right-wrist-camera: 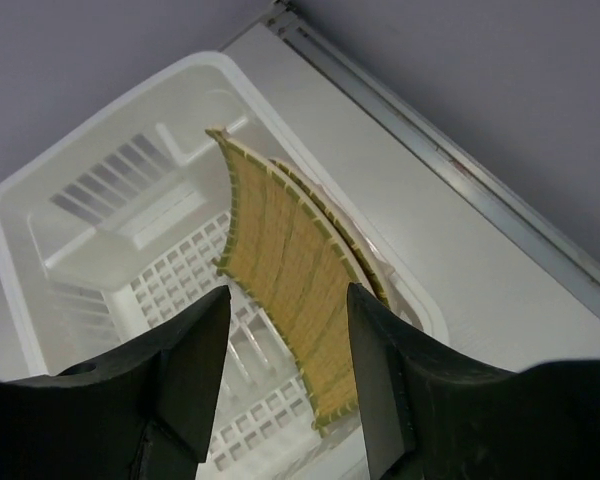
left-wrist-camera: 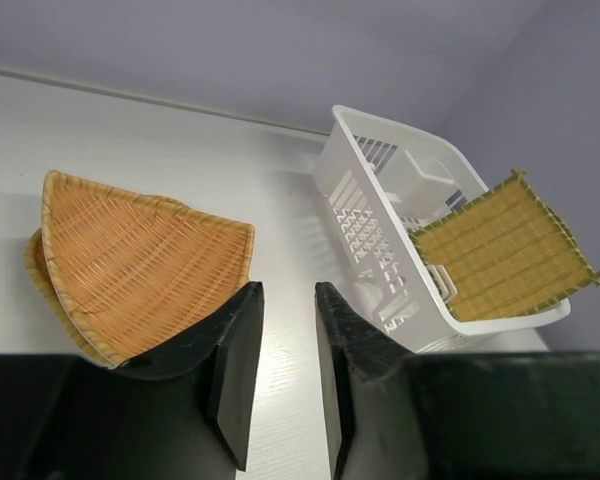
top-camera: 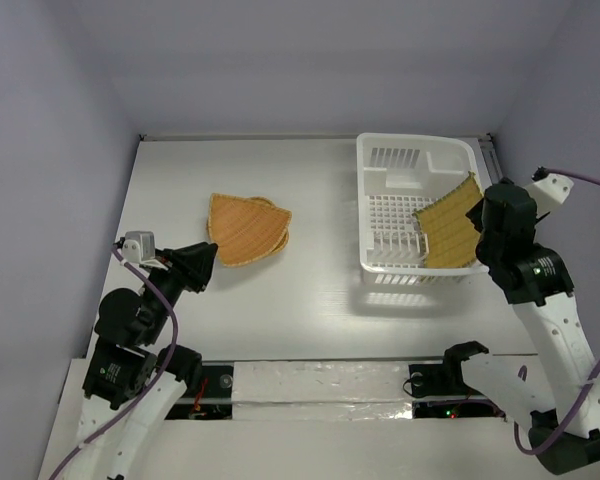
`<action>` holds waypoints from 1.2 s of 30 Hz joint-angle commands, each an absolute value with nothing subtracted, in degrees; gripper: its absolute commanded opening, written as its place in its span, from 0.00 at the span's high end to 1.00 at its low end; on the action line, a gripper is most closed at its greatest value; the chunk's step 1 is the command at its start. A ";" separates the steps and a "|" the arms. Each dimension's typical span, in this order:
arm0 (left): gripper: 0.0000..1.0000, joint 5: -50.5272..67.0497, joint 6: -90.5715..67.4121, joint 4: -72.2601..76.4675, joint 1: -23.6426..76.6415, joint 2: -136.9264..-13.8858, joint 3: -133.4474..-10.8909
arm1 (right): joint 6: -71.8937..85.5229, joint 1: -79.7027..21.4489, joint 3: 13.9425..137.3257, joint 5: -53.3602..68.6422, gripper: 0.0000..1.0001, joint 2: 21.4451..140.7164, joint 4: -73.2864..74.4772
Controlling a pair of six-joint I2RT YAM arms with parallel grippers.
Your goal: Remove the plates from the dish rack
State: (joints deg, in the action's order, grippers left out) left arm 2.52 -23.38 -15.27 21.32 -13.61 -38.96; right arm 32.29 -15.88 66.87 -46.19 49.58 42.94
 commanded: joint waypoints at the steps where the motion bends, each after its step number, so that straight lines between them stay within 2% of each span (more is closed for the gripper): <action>1: 0.74 2.99 -23.38 -12.57 22.06 -12.57 -39.20 | 31.20 -14.33 63.65 -40.52 0.44 48.96 44.74; 8: 0.70 2.99 -23.47 -12.57 23.73 -11.60 -39.11 | 33.48 -9.50 56.87 -36.12 0.44 44.30 43.85; 20: 0.68 2.81 -23.47 -12.66 24.26 -11.07 -39.20 | 35.42 -7.83 54.93 -36.03 0.43 47.90 43.24; 31: 0.68 2.81 -23.38 -12.66 24.79 -11.51 -39.20 | 35.77 -7.21 56.51 -42.36 0.44 42.98 45.44; 36: 0.68 2.64 -23.47 -12.74 24.79 -11.60 -39.20 | 36.12 -7.21 56.34 -37.27 0.44 45.78 45.09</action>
